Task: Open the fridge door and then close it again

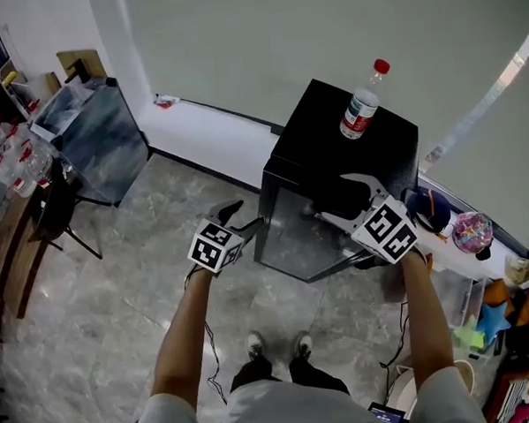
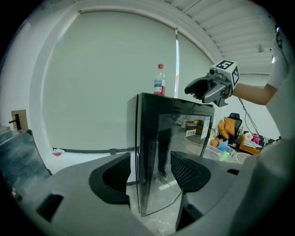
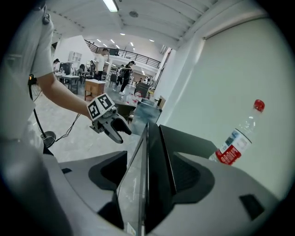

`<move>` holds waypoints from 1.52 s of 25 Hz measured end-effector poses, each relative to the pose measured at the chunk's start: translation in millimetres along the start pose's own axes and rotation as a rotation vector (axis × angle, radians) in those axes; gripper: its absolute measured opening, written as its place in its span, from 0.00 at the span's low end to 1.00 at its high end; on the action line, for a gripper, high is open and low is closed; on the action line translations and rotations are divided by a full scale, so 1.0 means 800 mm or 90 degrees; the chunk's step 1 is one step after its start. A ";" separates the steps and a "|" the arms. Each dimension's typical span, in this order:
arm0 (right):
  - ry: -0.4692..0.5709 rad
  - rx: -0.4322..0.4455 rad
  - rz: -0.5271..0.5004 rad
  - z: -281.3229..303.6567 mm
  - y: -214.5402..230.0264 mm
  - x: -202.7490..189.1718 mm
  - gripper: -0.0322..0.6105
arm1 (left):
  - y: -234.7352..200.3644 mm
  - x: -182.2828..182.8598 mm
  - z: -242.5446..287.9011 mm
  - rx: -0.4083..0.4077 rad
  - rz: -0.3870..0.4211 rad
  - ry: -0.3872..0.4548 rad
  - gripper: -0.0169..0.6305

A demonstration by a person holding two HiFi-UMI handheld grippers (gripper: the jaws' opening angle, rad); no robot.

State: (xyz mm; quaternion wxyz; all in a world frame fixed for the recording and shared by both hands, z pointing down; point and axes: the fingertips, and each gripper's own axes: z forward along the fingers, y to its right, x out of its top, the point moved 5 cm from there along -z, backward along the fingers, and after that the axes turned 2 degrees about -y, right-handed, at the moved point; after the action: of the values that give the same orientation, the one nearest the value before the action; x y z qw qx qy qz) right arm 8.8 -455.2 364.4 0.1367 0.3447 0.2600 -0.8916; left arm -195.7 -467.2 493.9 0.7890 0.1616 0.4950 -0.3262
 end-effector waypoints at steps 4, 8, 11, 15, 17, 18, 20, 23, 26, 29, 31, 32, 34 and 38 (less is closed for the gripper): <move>-0.018 0.017 -0.016 0.021 0.002 0.004 0.53 | -0.015 -0.013 0.043 -0.033 -0.003 -0.030 0.42; -0.036 0.029 -0.029 0.035 -0.003 0.004 0.52 | -0.025 -0.030 0.070 -0.063 -0.002 -0.055 0.42; -0.048 0.030 -0.028 0.044 -0.003 0.000 0.52 | -0.031 -0.038 0.086 -0.084 -0.005 -0.058 0.42; -0.056 0.023 -0.034 0.053 -0.001 -0.001 0.52 | -0.032 -0.042 0.103 -0.104 -0.009 -0.058 0.42; -0.064 0.016 -0.044 0.055 0.000 -0.001 0.51 | -0.030 -0.044 0.109 -0.111 -0.011 -0.058 0.42; -0.066 0.014 -0.046 0.056 0.000 -0.001 0.51 | -0.029 -0.045 0.111 -0.115 -0.010 -0.059 0.41; -0.072 0.003 -0.052 0.057 0.001 -0.002 0.49 | -0.026 -0.047 0.115 -0.126 -0.012 -0.059 0.39; -0.088 -0.025 -0.071 0.060 0.005 -0.003 0.39 | -0.028 -0.048 0.119 -0.123 -0.014 -0.056 0.35; -0.091 -0.032 -0.072 0.061 0.007 -0.004 0.36 | -0.032 -0.048 0.121 -0.118 -0.007 -0.057 0.30; -0.097 -0.022 -0.064 0.063 0.009 -0.003 0.36 | -0.033 -0.048 0.121 -0.123 -0.002 -0.060 0.29; -0.100 -0.020 -0.061 0.063 0.008 -0.003 0.35 | -0.033 -0.049 0.120 -0.124 -0.001 -0.063 0.29; -0.100 -0.020 -0.060 0.063 0.008 -0.002 0.35 | -0.032 -0.049 0.120 -0.124 -0.002 -0.064 0.29; -0.102 -0.022 -0.058 0.063 0.008 -0.002 0.35 | -0.032 -0.048 0.119 -0.121 -0.005 -0.066 0.28; -0.108 -0.020 -0.057 0.063 0.007 -0.001 0.35 | -0.029 -0.049 0.117 -0.110 -0.020 -0.060 0.28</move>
State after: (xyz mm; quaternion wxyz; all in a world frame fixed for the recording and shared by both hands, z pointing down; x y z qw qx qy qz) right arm -15.3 -487.7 394.4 0.1237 0.2541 0.2768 -0.9184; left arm -159.9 -524.7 573.4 0.8173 0.0698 0.4857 -0.3020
